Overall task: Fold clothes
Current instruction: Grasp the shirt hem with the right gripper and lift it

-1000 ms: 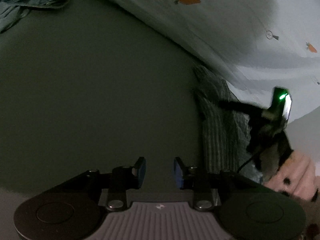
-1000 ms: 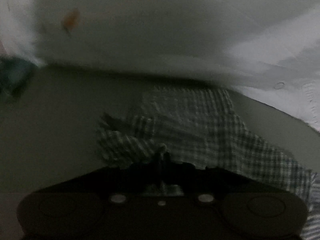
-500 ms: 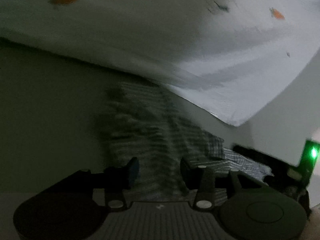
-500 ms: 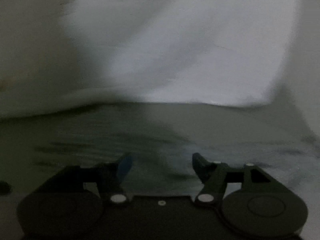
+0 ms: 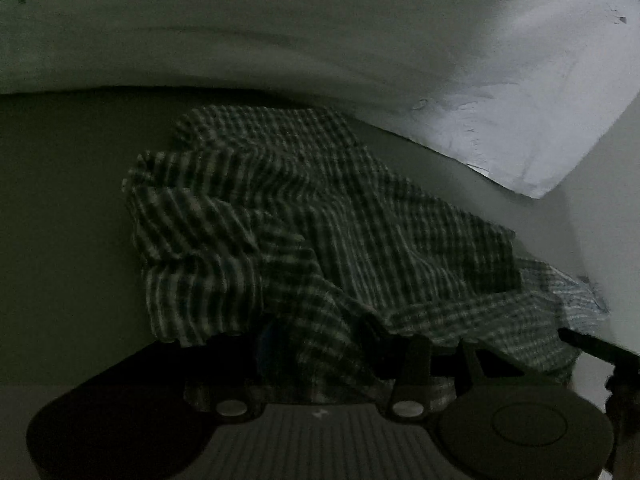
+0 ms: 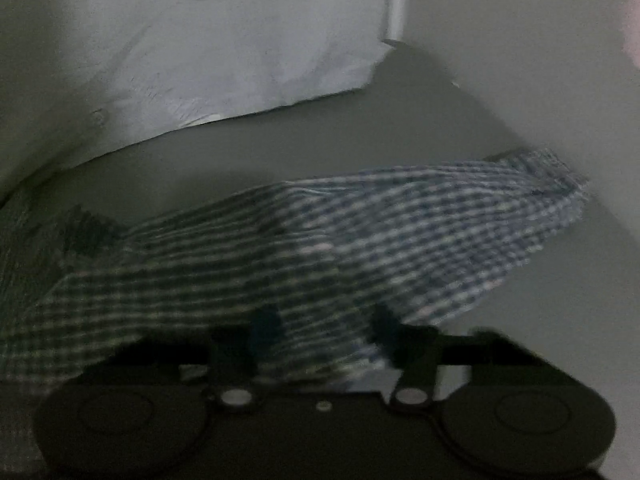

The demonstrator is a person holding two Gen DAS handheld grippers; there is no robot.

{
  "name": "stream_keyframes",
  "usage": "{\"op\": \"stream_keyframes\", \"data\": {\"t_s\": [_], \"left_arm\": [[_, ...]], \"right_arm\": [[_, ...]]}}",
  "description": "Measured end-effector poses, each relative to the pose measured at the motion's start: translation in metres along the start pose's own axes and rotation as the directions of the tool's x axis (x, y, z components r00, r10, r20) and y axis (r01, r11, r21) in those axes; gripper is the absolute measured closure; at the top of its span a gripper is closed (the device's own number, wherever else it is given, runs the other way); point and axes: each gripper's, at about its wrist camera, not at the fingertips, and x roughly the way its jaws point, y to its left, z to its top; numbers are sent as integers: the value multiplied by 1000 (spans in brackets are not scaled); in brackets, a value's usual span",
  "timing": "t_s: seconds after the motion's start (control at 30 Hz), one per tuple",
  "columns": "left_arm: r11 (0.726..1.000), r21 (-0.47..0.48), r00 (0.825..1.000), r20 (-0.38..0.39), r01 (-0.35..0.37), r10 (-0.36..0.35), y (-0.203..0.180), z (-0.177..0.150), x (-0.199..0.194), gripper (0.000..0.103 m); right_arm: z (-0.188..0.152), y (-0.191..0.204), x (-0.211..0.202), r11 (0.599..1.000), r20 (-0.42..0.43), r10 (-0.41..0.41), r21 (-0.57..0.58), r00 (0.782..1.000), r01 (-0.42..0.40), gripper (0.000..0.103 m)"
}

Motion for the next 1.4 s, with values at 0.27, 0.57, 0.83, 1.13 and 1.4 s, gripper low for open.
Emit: {"op": "stream_keyframes", "data": {"t_s": [0.27, 0.57, 0.83, 1.13, 1.4], "left_arm": [[989, -9, 985, 88, -145, 145, -6, 0, -9, 45], [978, -19, 976, 69, -205, 206, 8, 0, 3, 44], [992, 19, 986, 106, -127, 125, -17, 1, -18, 37], [958, 227, 985, 58, -173, 164, -53, -46, 11, 27], [988, 19, 984, 97, -152, 149, -31, -28, -47, 27]], "right_arm": [[32, -9, -53, 999, 201, -44, 31, 979, 39, 92], [14, -21, -4, 987, 67, -158, -17, 985, 159, 60], [17, -52, -5, 993, 69, -58, 109, 996, 51, 40], [15, -26, -12, 996, 71, -84, 2, 994, 84, 93], [25, 43, -94, 967, 282, -3, -245, 959, 75, 95]]}}
